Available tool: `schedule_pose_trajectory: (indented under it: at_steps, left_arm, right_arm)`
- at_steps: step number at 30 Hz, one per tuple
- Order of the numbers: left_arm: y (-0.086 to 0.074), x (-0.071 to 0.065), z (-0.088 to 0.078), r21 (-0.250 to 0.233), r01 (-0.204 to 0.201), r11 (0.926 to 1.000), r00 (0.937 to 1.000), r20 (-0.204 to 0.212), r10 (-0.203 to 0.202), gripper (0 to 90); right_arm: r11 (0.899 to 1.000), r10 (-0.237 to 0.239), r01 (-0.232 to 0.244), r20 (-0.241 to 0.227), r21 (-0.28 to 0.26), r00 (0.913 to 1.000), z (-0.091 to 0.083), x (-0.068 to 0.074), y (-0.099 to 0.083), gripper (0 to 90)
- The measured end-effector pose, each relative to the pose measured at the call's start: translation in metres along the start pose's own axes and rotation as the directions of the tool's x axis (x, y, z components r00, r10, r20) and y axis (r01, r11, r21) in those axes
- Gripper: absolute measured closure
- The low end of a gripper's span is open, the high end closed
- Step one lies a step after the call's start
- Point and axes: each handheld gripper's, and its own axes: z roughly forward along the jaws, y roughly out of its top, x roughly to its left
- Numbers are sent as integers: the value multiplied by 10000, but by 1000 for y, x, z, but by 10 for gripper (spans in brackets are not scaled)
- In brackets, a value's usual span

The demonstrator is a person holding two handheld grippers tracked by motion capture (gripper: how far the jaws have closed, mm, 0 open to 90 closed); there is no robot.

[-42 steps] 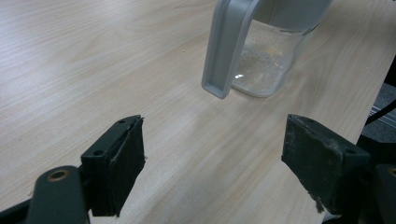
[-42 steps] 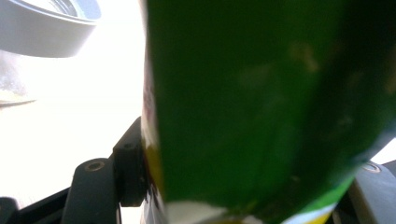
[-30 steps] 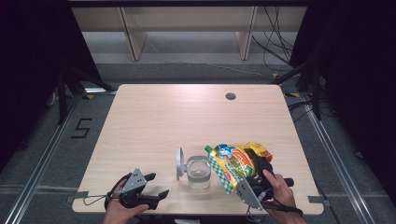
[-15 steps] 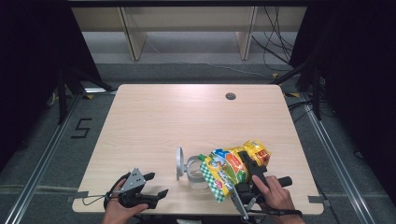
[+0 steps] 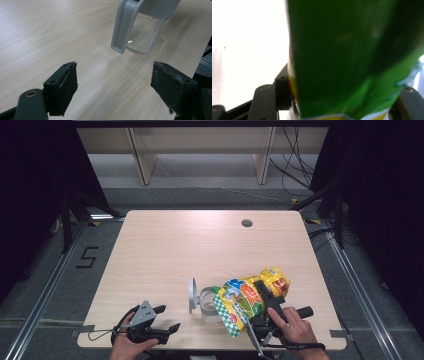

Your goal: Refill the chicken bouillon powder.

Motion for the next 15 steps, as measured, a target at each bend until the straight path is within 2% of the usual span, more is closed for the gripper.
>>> schedule_pose_trajectory:
  at_steps: [1, 2, 3, 4, 5, 6, 7, 8, 9, 10, 11, 12, 13, 14, 15]
  left_arm:
    - [0, 1, 0, 26, -15, 10000, 10000, -31, 15, 206]
    - [0, 1, 0, 16, 57, 10000, 10000, -53, -57, 206]
    - [-1, 1, 0, 0, 135, 9999, 9999, -44, -135, 206]
    - [-1, 0, 0, -2, 305, 9995, 9995, -83, -305, 206]
    - [-1, 3, 0, 91, 9, 10000, 9999, -137, -7, 206]
    - [-1, 3, 0, 91, 9, 10000, 9999, -137, -7, 206]
    - [-1, 2, 1, 4, 93, 10000, 9999, -105, -93, 206]
    - [-1, 3, 0, 115, 16, 9999, 9999, -137, -14, 207]
    - [0, 2, 1, 83, 94, 9999, 9999, -113, -93, 212]
    - [0, 2, 2, 23, 123, 9999, 9999, -79, -123, 213]
    - [0, 2, 2, 65, 71, 10000, 10000, -61, -71, 212]
    - [-1, 0, 2, 72, 278, 9996, 9996, -62, -278, 213]
    - [-1, 1, 2, 93, 182, 9998, 9998, -47, -182, 213]
    - [-1, 0, 2, 53, 211, 9998, 9997, -91, -211, 213]
    - [-1, 0, 1, 69, 237, 9997, 9997, -56, -236, 214]
  right_arm:
    - [9999, 6, -5, -92, 144, 10000, 0, 1, 1, 372]
    - [9998, -200, 201, -84, 91, 9998, 0, 1, 1, 372]
    - [9980, -635, 635, -183, -16, 9978, 2, 0, 0, 373]
    - [9980, -635, 635, -183, -16, 9978, 2, 0, 0, 373]
    - [9958, -914, 912, -186, -131, 9956, 3, 1, -1, 373]
    - [9958, -914, 912, -186, -131, 9956, 3, 1, -1, 373]
    - [9971, -750, 753, -294, 112, 9968, 2, 3, -2, 373]
    - [9977, -670, 671, -285, 47, 9973, 3, 4, -4, 373]
    - [9944, -1051, 1054, -331, 90, 9939, 3, 2, -4, 373]
    - [9922, -1247, 1247, -170, -58, 9920, 4, 2, -5, 373]
    - [9950, -982, 987, -305, 122, 9947, 3, 4, -7, 374]
    - [9895, -1435, 1439, -322, 127, 9891, 2, 0, -6, 374]
    - [9869, -1606, 1610, -310, 112, 9865, 2, -2, -7, 374]
    - [9877, -1544, 1550, -310, 200, 9875, 2, -1, -8, 375]
    - [9926, -1159, 1169, -309, 313, 9928, 1, 2, -9, 375]
